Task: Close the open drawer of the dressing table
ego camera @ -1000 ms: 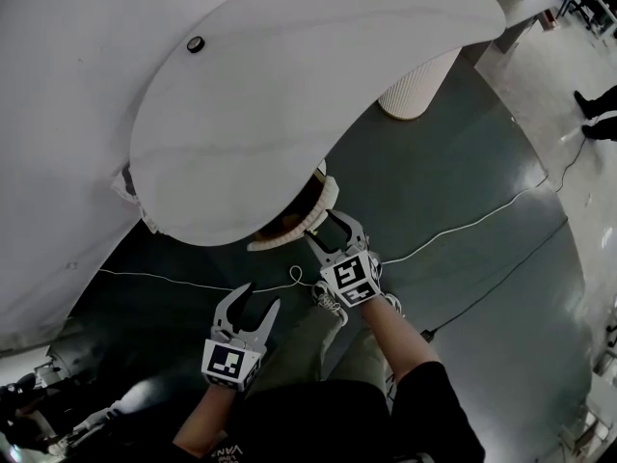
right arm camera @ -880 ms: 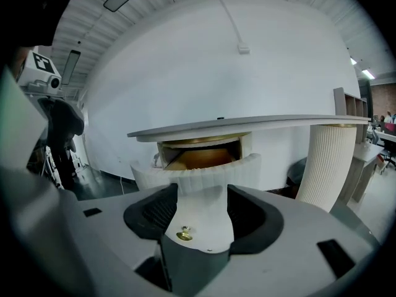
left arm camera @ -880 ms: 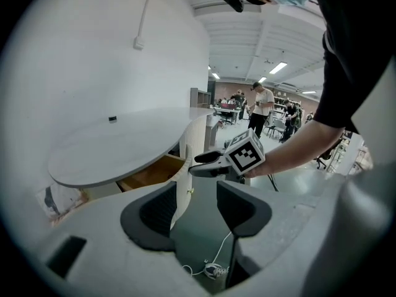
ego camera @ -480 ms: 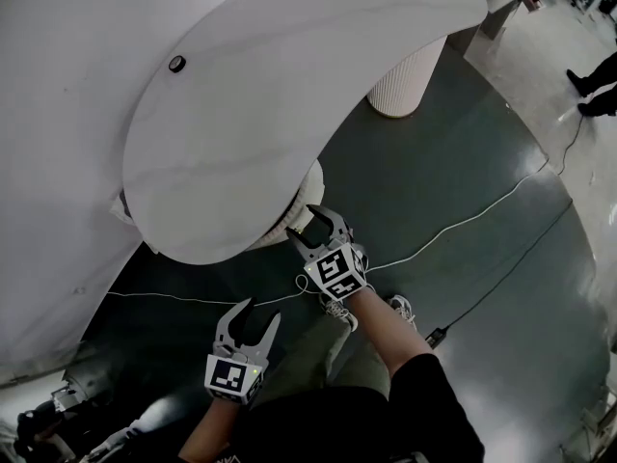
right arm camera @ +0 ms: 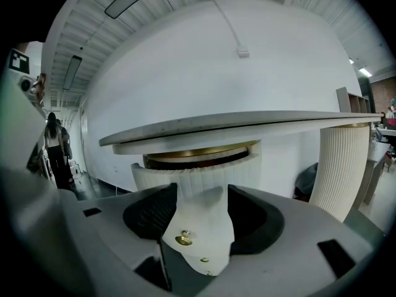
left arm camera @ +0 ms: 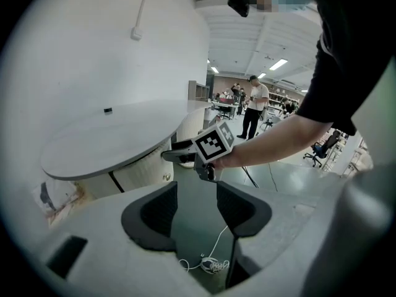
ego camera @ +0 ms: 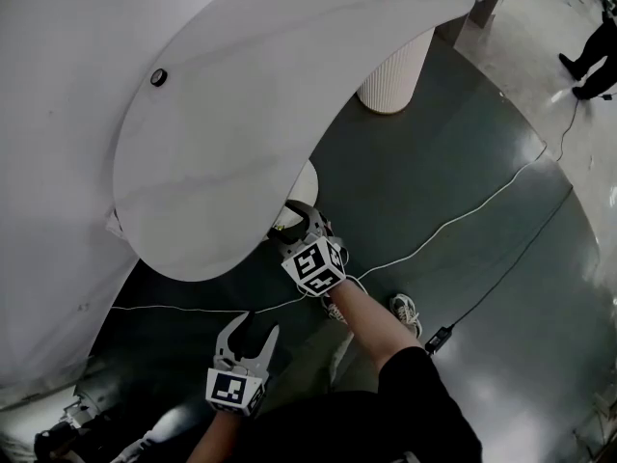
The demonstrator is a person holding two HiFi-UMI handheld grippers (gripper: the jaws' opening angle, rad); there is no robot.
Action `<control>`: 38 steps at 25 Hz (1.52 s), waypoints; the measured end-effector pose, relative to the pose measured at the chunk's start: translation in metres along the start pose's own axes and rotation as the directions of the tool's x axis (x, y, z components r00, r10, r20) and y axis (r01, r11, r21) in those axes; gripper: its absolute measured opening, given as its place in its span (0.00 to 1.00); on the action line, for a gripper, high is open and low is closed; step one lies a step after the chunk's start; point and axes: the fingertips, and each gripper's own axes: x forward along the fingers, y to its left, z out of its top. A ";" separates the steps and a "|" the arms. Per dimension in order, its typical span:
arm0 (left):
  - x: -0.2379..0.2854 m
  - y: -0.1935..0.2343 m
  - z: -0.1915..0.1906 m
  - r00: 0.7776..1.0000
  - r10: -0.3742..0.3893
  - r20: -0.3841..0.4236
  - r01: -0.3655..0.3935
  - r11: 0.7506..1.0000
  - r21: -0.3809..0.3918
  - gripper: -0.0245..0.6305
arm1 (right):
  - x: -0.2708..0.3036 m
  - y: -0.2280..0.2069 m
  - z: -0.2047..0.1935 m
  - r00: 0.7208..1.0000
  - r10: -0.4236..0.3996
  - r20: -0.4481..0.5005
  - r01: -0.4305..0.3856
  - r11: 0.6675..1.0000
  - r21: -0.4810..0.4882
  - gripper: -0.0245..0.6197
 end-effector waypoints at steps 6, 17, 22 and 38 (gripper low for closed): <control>0.006 0.005 0.002 1.000 0.000 -0.008 0.000 1.000 0.007 0.34 | 0.015 -0.004 0.006 1.000 0.011 0.013 -0.011 1.000 0.004 0.41; 0.009 0.014 0.002 1.000 0.014 0.004 -0.014 1.000 -0.007 0.34 | 0.036 -0.006 0.012 0.999 0.041 0.015 -0.041 0.999 0.010 0.42; 0.004 0.019 0.000 0.999 0.037 -0.007 -0.037 0.999 -0.028 0.34 | 0.038 -0.005 0.011 0.998 0.063 0.009 -0.063 0.998 0.025 0.42; -0.010 0.013 0.024 0.991 0.116 0.074 -0.112 0.992 -0.052 0.34 | -0.025 -0.003 -0.011 0.990 0.066 -0.124 -0.060 0.997 0.055 0.45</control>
